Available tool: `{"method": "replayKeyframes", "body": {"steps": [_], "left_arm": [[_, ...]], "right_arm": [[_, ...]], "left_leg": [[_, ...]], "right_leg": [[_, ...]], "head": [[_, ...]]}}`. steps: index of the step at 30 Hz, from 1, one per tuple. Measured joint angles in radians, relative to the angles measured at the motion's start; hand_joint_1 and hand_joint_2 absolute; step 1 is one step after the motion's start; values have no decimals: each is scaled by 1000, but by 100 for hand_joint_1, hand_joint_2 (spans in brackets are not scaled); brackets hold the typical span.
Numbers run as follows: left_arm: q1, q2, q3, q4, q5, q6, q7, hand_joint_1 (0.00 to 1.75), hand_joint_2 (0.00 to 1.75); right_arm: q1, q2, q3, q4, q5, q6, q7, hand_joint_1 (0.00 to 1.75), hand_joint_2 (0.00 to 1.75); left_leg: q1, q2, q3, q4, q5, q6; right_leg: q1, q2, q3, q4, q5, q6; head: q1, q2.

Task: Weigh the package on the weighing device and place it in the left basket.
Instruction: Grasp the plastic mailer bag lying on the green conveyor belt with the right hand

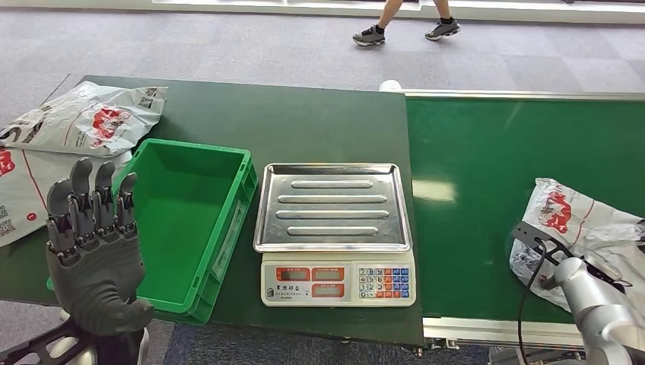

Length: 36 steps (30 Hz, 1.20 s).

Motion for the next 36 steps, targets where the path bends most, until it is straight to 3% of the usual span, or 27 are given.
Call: {"method": "replayKeyframes", "body": {"steps": [8, 13, 17, 24, 31, 36], "left_arm": [[-1, 0, -5, 3, 0, 0, 0, 0, 175], [-5, 0, -12, 6, -6, 5, 0, 0, 175], [-16, 1, -20, 6, -7, 14, 0, 0, 175], [-27, 3, -30, 5, -7, 32, 0, 0, 175], [-32, 5, -46, 2, -5, 44, 0, 0, 175], [-32, 5, -47, -12, -3, 56, 0, 0, 175]], "right_arm": [[1, 0, 0, 5, 0, 6, -6, 0, 175], [31, 9, 0, 2, 20, 17, -65, 2, 175], [69, 31, -17, -30, 28, -4, -114, 175, 175], [188, 69, -76, -166, 28, -38, -185, 175, 175], [323, 116, -140, -392, 50, -10, -176, 175, 175], [379, 156, -173, -540, 126, -46, -137, 175, 175]], "left_leg": [[0, 0, 0, 0, 0, 0], [1, 0, 0, 0, 0, 0], [2, 2, 4, 0, -3, -1], [4, 5, 17, 0, -8, 0], [3, 4, 16, 1, -7, 1], [3, 4, 13, 0, -7, 1]], "right_leg": [[0, 0, 0, 0, 0, 0], [1, 0, 1, 0, 0, 0], [2, 2, 4, -1, -1, 0], [3, 4, 17, -3, -4, 1], [2, 2, 18, -3, -3, 2], [2, 4, 14, -3, -4, 1]], "head": [[0, 0], [0, 0], [0, 0], [0, 0], [0, 0], [0, 0]]}}
